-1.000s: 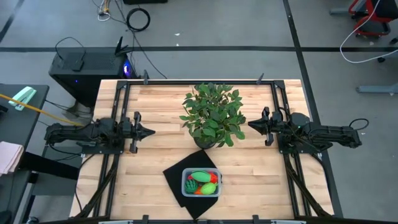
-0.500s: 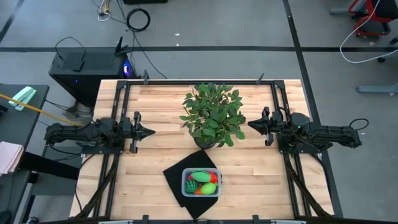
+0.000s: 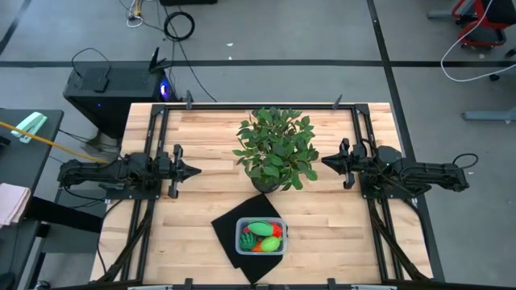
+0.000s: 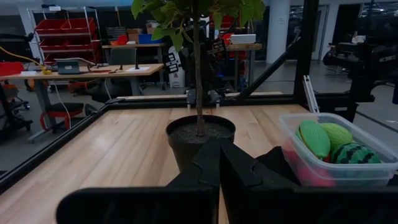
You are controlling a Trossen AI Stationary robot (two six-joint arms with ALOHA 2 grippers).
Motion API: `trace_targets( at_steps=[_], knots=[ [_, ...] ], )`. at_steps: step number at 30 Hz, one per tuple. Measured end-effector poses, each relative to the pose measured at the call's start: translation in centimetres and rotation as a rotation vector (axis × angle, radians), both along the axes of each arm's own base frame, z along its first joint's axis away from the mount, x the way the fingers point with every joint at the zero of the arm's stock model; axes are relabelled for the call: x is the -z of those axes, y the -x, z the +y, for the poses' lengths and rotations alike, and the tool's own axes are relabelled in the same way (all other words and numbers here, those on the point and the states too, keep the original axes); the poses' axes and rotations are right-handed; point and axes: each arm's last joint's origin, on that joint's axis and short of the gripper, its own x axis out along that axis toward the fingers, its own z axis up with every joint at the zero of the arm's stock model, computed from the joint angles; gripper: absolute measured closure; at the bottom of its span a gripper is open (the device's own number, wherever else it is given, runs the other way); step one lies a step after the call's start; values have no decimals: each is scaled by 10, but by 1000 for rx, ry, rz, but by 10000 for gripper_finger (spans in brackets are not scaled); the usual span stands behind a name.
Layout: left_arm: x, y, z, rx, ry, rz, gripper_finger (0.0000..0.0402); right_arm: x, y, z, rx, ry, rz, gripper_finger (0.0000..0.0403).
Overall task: Pick and placing Produce into tupperware
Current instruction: Return to Home Position
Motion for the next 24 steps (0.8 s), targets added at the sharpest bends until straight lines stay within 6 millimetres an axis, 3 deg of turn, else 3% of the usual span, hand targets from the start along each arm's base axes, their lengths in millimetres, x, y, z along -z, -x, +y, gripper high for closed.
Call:
trace_targets(
  at_steps=[12,24],
  knots=[
    [0,0,0,0,0,1,395,0,0,0,12,226,24,365],
    [0,0,0,0,0,1,395,0,0,0,16,283,32,365]
  ],
)
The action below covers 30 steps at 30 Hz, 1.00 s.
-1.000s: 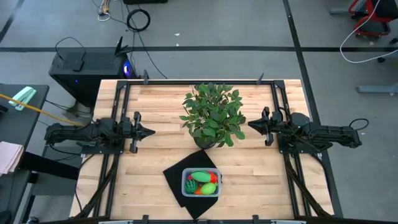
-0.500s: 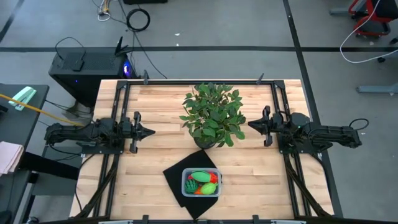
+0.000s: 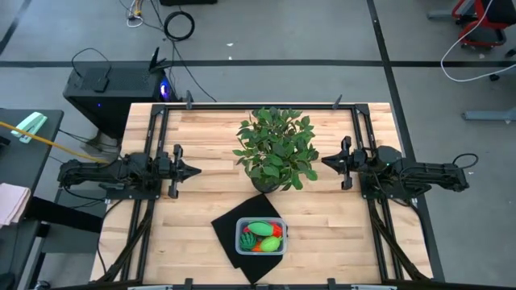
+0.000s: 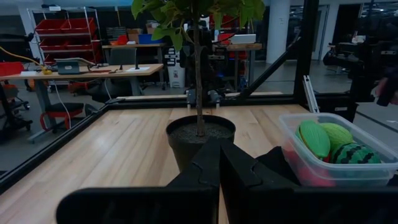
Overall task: Pick and placing Produce into tupperware
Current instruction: Return to Home Position
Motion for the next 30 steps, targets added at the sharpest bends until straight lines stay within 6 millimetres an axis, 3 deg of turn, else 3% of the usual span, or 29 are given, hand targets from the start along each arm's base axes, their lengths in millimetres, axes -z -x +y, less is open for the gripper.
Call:
trace_targets(
  at_steps=[25,30],
  knots=[
    [0,0,0,-1,0,0,395,0,0,0,0,4,3,365],
    [0,0,0,0,0,0,395,0,0,3,-98,5,3,365]
  ],
)
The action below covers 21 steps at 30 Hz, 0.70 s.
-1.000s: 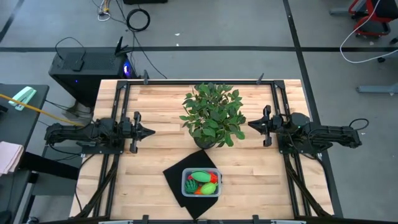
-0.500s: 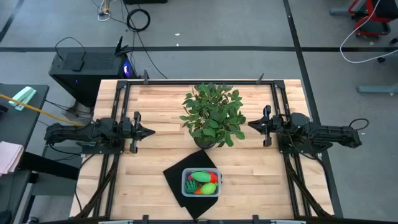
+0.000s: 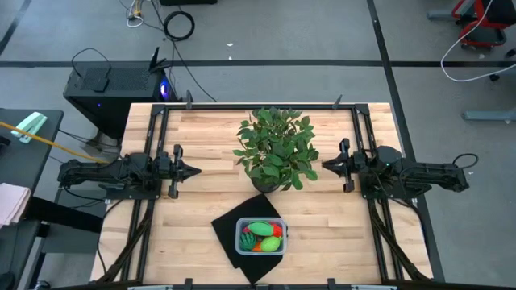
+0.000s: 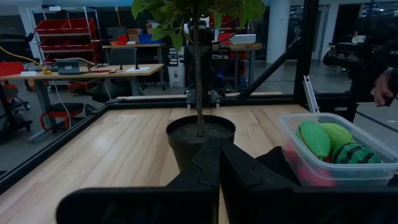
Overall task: Pick and placing Produce into tupperware
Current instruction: Return to Home Position
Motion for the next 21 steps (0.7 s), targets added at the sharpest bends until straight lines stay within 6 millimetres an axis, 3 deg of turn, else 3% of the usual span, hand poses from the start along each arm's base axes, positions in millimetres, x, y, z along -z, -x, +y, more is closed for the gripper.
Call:
trace_targets(
  at_steps=[21],
  knots=[
    [0,0,0,0,0,0,395,-1,0,2,-63,8,-7,365]
  ],
)
